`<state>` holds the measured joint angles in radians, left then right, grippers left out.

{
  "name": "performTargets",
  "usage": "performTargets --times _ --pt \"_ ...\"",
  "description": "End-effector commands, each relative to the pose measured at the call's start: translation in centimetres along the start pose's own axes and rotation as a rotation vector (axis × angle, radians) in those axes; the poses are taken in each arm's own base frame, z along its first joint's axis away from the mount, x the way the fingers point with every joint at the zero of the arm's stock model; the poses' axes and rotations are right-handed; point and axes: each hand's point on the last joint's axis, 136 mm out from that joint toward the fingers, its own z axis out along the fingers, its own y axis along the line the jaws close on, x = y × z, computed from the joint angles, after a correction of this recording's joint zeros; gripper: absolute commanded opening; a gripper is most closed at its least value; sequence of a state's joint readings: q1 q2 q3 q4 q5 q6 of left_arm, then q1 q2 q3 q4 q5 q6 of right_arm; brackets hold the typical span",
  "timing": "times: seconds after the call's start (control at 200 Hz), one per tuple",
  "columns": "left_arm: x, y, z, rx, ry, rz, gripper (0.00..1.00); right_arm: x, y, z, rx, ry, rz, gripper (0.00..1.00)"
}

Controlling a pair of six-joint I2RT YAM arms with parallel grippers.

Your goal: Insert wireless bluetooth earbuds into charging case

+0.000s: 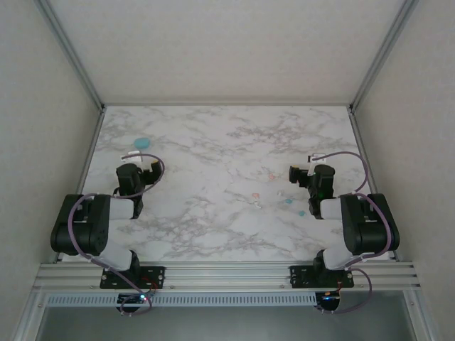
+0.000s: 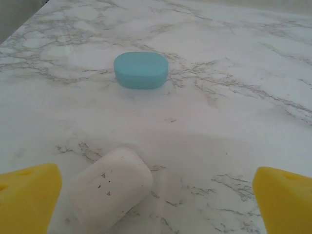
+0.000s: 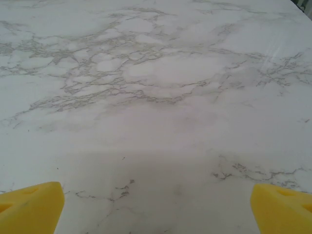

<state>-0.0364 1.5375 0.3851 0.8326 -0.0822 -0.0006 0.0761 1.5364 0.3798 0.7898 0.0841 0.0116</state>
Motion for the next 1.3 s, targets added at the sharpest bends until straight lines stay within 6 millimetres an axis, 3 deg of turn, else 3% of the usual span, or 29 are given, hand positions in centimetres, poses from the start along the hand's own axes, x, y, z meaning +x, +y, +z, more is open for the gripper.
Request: performTargets --times 0.0,1.011,1.171,1.191,1.296 --pt "-1.0 -0.1 0.3 0.013 -0.017 -0.014 1.00 -1.6 -0.2 0.2 0.010 -0.048 0.009 0.99" --pt "-1.7 -0.3 0.1 0.019 -0.002 -0.011 1.00 -1.6 0.3 0.1 -0.023 -0.045 -0.005 0.99" --pt "-2.9 0.2 -0.9 -0.005 0.001 -0.038 1.00 -2.1 0.3 -0.4 -0.021 -0.018 -0.004 0.99" --pt "-3.1 0.3 -1.1 -0.010 0.010 -0.051 1.00 -3.7 0.3 -0.3 -0.018 -0.037 -0.001 0.99" --pt "-4.1 1.0 -2.0 -0.033 0.062 -0.133 1.00 -4.5 -0.3 -0.8 0.025 0.114 0.089 0.99"
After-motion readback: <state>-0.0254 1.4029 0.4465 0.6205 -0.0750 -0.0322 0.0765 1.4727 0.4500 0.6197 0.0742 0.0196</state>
